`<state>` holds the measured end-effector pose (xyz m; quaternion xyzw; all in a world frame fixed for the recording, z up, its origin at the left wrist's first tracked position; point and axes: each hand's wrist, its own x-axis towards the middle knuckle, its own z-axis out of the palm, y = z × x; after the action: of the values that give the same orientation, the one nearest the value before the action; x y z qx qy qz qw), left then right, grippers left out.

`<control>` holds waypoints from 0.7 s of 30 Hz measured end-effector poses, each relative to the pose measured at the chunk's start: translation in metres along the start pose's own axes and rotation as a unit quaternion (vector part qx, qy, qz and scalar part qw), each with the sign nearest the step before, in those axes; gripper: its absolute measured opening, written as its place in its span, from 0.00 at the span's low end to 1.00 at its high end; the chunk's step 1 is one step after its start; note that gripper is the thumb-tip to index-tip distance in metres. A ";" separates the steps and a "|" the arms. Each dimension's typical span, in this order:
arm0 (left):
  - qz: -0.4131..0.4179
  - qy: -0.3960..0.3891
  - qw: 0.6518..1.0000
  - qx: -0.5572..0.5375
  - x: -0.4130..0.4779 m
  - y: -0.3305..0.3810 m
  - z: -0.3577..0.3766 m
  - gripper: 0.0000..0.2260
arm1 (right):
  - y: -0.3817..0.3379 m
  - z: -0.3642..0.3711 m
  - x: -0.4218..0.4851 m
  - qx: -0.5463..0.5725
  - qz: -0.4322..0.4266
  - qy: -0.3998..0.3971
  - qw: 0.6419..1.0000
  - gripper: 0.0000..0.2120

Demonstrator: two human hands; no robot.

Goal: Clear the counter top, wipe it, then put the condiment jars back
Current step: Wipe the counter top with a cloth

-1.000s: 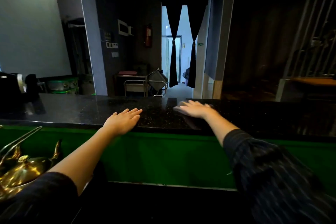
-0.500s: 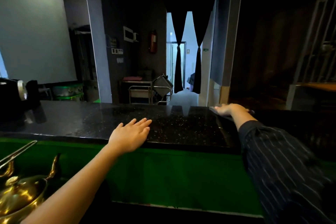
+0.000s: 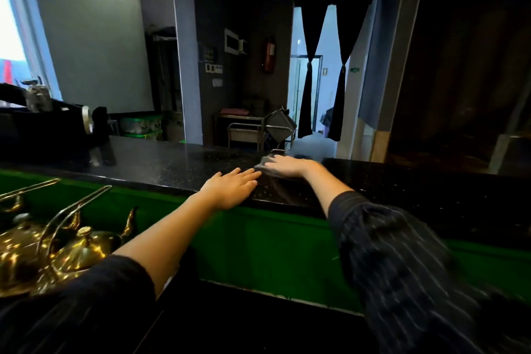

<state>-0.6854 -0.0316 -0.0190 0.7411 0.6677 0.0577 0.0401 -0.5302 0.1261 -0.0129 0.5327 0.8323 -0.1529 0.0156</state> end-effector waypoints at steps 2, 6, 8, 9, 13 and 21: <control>-0.003 -0.006 1.000 -0.003 -0.001 0.001 -0.002 0.21 | 0.028 -0.010 -0.041 0.019 0.035 0.025 0.999 0.36; -0.012 -0.005 1.000 -0.011 -0.001 0.001 -0.001 0.21 | 0.113 -0.016 -0.121 -0.013 0.125 0.071 0.989 0.35; -0.015 -0.002 1.000 -0.018 -0.001 0.002 0.000 0.21 | 0.144 -0.013 -0.145 0.003 0.177 0.099 0.979 0.34; -0.015 -0.001 1.000 -0.020 -0.001 0.002 0.000 0.21 | 0.151 -0.010 -0.154 0.010 0.201 0.115 0.973 0.32; -0.005 0.006 1.000 -0.019 0.001 0.001 0.002 0.22 | 0.142 -0.002 -0.175 0.002 0.270 0.133 0.954 0.31; 0.031 -0.020 0.991 -0.132 -0.001 -0.005 -0.012 0.21 | 0.007 0.016 -0.143 -0.015 0.367 0.148 0.918 0.40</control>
<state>-0.6918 -0.0325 -0.0081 0.7508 0.6298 0.1316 0.1493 -0.4647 -0.0020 -0.0024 0.8170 0.5733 -0.0436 -0.0446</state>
